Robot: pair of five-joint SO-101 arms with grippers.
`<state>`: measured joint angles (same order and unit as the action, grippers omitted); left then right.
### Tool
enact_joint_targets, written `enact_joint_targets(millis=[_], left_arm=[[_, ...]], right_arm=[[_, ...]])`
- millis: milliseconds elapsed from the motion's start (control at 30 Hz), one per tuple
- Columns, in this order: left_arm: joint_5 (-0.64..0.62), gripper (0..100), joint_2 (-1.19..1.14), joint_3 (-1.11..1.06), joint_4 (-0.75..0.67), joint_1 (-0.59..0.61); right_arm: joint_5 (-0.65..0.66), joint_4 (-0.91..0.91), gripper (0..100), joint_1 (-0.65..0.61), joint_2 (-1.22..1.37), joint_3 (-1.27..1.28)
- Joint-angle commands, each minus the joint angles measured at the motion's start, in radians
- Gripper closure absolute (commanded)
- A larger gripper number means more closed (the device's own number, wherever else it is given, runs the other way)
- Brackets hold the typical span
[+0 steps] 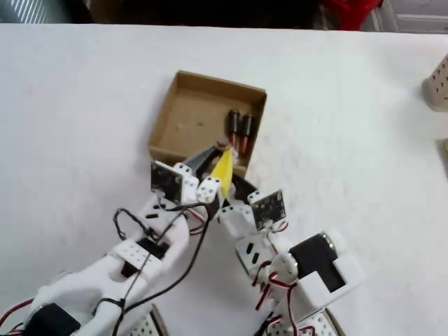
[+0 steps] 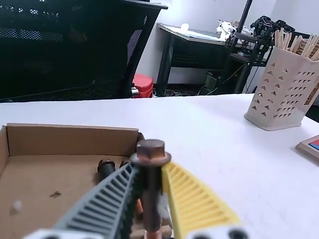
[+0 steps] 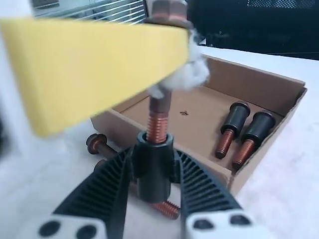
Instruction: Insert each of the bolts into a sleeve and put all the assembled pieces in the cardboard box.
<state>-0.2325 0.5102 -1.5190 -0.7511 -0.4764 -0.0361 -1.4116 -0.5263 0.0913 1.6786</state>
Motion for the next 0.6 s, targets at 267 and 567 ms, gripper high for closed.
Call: enact_joint_targets(millis=[267,567], left_arm=[[-0.008,98,0.01,-0.021,0.048,-0.007],[-0.008,98,0.288,0.005,0.526,-0.022]], right_arm=[[0.006,-0.028,98.2,0.016,-0.004,-0.002],[0.006,-0.028,98.2,0.013,-0.004,-0.002]])
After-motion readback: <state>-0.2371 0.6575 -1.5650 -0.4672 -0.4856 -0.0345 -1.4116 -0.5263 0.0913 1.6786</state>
